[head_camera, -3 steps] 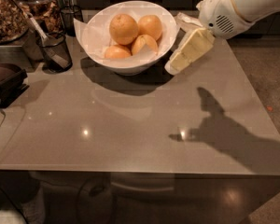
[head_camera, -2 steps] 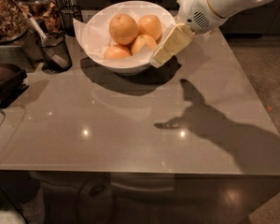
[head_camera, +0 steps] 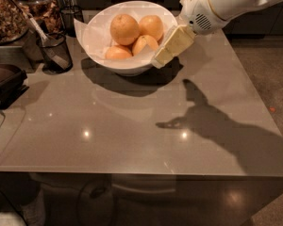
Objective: Pick orange from white bowl
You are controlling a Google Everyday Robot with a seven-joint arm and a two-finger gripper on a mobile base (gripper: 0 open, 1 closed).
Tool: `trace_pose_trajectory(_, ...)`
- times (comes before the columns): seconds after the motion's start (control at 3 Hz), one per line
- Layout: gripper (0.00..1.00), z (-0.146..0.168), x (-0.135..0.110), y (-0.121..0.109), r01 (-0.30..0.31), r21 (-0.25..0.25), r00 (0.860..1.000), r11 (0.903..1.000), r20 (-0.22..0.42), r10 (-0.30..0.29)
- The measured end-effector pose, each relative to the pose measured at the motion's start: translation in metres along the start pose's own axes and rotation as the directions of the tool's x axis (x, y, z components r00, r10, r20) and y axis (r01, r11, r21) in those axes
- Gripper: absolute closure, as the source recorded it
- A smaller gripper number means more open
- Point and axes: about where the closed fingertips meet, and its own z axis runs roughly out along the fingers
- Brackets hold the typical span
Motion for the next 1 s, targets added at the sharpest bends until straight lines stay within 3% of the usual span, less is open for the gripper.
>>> trace_pose_trajectory(0.33, 0.0, 0.056, -0.055, -0.039, 0.033, 0.042, 0.995, 0.9986, 0.093, -0.037)
trace_pose_trajectory(1.0, 0.0, 0.066, -0.06, -0.038, 0.044, 0.064, 0.994, 0.997, 0.095, -0.05)
